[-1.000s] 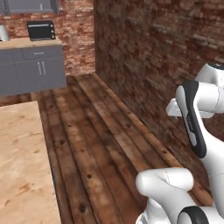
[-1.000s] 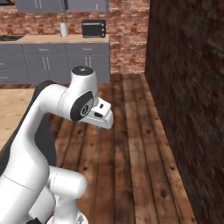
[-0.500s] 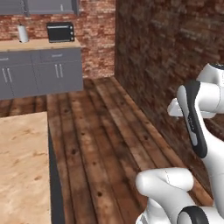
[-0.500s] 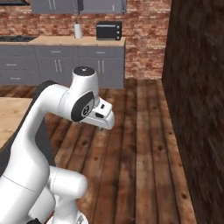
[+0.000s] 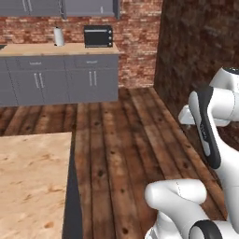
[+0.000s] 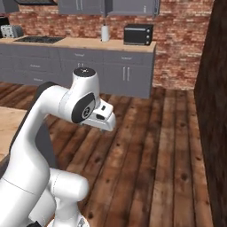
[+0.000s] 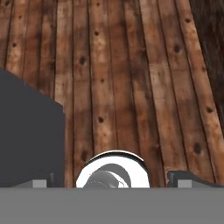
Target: Move the mustard and shaker from the cabinet to the dining counter.
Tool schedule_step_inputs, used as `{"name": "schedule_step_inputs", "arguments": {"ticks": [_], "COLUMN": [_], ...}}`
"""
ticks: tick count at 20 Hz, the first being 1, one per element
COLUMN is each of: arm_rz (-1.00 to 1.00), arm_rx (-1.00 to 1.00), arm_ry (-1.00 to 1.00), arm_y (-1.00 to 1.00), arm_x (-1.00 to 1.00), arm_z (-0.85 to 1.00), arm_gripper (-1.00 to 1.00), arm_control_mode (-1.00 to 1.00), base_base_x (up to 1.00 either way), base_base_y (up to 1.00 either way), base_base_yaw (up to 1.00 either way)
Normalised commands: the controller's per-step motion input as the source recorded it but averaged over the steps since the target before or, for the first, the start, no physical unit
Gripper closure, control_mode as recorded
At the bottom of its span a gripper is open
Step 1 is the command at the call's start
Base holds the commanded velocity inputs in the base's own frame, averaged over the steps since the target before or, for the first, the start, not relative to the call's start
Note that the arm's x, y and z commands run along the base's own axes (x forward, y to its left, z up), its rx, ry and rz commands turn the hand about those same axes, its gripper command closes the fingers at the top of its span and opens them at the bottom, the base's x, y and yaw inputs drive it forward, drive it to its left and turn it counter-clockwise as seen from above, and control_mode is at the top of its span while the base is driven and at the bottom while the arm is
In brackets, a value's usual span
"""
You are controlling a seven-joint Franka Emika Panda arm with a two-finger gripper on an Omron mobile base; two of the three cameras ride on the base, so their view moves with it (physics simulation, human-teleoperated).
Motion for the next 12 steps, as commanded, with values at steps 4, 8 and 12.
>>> {"name": "schedule_step_inputs", "arguments": {"ticks": [4, 8, 12], "arm_rz": [0.00, 0.00, 0.00], "arm_rx": [0.00, 0.00, 0.00], "arm_ry": [0.00, 0.00, 0.00], "arm_y": [0.00, 0.00, 0.00], "arm_x": [0.00, 0.00, 0.00], "arm_z": [0.00, 0.00, 0.00], "arm_gripper": [-1.00, -1.00, -1.00], "arm_control_mode": [1.00, 1.00, 1.00], "base_base_x": [0.82, 0.82, 0.82], "base_base_y": [-0.16, -0.18, -0.18], "base_base_yaw": [0.29, 0.25, 0.23]}}
